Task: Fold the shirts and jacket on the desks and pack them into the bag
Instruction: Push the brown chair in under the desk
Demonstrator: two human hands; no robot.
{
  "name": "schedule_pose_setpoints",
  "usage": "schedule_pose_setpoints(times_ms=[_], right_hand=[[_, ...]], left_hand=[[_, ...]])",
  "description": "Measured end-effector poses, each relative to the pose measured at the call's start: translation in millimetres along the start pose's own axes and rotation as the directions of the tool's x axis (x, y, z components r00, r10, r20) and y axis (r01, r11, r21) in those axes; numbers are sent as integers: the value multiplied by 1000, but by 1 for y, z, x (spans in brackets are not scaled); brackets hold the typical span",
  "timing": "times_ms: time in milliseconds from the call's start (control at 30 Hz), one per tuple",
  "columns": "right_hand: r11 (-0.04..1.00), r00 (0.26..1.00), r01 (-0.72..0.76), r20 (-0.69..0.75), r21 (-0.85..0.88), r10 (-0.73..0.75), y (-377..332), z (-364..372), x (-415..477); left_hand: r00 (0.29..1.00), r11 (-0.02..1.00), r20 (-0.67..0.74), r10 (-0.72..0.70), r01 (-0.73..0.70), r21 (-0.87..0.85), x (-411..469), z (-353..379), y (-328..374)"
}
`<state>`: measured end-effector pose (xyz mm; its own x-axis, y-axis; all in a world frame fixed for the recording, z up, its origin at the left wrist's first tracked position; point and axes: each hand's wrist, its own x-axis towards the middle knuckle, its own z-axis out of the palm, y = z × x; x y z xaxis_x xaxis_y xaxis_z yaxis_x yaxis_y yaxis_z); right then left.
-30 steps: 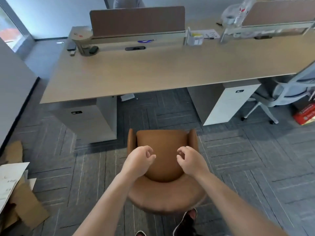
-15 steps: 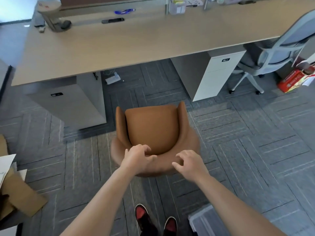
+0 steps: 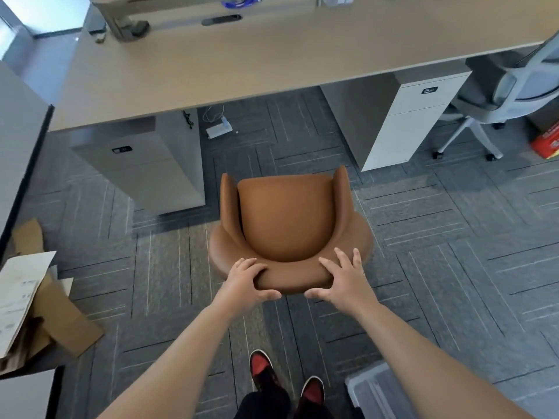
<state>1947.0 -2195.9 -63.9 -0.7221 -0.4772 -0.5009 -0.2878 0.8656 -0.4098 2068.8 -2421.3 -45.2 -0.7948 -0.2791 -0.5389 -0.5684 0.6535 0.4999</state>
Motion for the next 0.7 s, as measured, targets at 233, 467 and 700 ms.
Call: schedule_pose_setpoints(times_ms=[233,467,700], right_hand=[[990,997,66,-38,124,-61,0,-1,14],[989,999,41,22,140,-44,-17,-36,68],[985,999,22,21,173,-26,-40,-71,153]], left_hand=[[996,990,-80,44,-55,-132,16,1,-12],[992,984,-112,56,-74,-162,64,-32,-3],[979,976,-170,111,-139,-165,145,-81,-1]])
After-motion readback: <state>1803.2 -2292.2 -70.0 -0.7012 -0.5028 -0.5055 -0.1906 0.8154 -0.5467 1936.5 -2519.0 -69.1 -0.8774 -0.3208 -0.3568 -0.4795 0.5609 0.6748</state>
